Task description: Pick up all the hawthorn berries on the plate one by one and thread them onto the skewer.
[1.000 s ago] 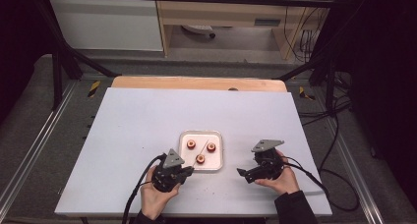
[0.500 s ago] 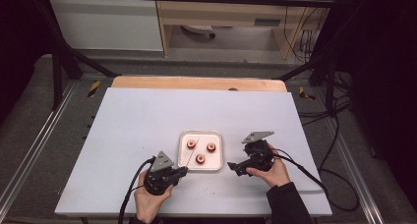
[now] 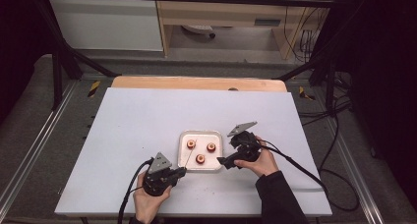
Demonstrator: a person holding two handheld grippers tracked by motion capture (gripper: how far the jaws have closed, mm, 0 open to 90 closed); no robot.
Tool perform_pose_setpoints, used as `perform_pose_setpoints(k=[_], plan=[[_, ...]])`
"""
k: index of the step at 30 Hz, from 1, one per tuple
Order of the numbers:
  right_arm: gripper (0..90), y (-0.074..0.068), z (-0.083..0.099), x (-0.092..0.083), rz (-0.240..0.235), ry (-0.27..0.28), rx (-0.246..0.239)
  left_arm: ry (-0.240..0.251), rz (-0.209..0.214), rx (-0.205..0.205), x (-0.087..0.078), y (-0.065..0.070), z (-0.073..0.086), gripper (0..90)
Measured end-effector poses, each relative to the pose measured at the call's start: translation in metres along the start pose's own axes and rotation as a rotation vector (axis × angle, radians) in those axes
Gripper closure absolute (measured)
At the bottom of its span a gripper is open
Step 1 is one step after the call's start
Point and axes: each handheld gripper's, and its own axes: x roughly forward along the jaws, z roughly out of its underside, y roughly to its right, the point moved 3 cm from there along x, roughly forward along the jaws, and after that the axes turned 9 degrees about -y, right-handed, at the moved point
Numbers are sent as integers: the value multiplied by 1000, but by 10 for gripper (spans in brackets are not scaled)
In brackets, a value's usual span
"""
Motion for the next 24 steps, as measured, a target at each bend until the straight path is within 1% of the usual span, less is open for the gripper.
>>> perform_pose_setpoints(k=[4,5,7,9,11,13,14,15,16,17,18,19,20,21,22,24], plan=[[48,-1,-10,4,-5,-15,-20,4,4,-2,-1,-1,2,885],[53,-1,-15,6,-10,-25,-28,5,5,0,-1,0,2,885],[61,-1,-18,7,-12,-36,-32,9,7,1,-1,0,2,885],[76,-1,-24,10,-30,-44,-39,10,10,1,-2,0,3,885],[86,-1,-30,13,-35,-62,-56,10,11,0,-3,-1,3,885],[113,0,-38,17,-67,-84,-64,11,9,0,-3,-2,3,885],[113,0,-38,17,-67,-84,-64,9,7,-2,-2,-2,3,885],[132,1,-42,21,-79,-112,-76,9,6,-2,-2,-3,3,885],[132,1,-42,21,-79,-112,-76,9,6,-2,-2,-2,4,885],[143,2,-46,25,-97,-142,-82,8,8,0,-2,-2,4,885],[147,2,-48,27,-109,-153,-87,8,8,-2,-2,-2,4,885],[147,2,-48,27,-109,-153,-87,6,9,-2,-2,-2,4,885],[182,1,-51,31,-108,-176,-102,6,10,-2,-1,-2,4,885],[182,1,-51,31,-108,-176,-102,4,10,0,-1,-2,4,885],[215,2,-55,35,-108,-202,-112,1,10,3,0,-2,5,885],[233,2,-56,37,-111,-206,-118,-3,12,4,1,-1,5,885]])
